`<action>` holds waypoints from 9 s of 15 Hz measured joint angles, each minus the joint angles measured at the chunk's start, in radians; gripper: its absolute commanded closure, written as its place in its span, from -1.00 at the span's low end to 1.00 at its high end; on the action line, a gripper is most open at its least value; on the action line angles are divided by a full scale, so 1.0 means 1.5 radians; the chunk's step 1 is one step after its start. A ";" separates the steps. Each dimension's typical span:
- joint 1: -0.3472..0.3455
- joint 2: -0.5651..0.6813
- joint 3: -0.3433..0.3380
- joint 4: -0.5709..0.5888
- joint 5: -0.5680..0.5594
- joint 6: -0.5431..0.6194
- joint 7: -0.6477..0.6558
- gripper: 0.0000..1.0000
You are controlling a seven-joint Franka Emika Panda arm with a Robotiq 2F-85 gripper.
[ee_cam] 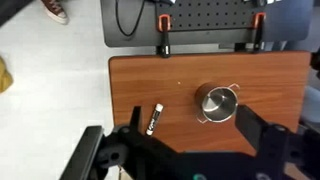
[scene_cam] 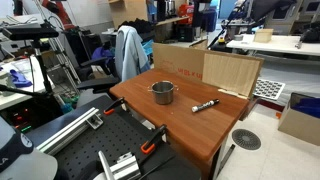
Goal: Put the marker in the pot
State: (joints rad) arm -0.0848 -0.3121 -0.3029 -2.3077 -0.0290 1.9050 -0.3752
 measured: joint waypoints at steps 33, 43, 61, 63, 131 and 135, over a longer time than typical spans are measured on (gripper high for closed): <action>0.000 0.000 0.000 0.003 0.000 0.000 0.000 -1.00; 0.000 0.000 0.000 0.003 0.000 0.000 0.000 -1.00; 0.000 0.000 0.000 0.003 0.000 0.000 0.000 -1.00; 0.000 0.000 0.000 0.003 0.000 0.000 0.000 -1.00; -0.031 0.718 0.086 0.397 0.114 0.231 0.320 -0.31; -0.032 0.721 0.089 0.406 0.111 0.236 0.320 0.31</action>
State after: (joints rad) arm -0.1321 0.7690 -0.1690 -1.6990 0.1378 2.2597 0.1044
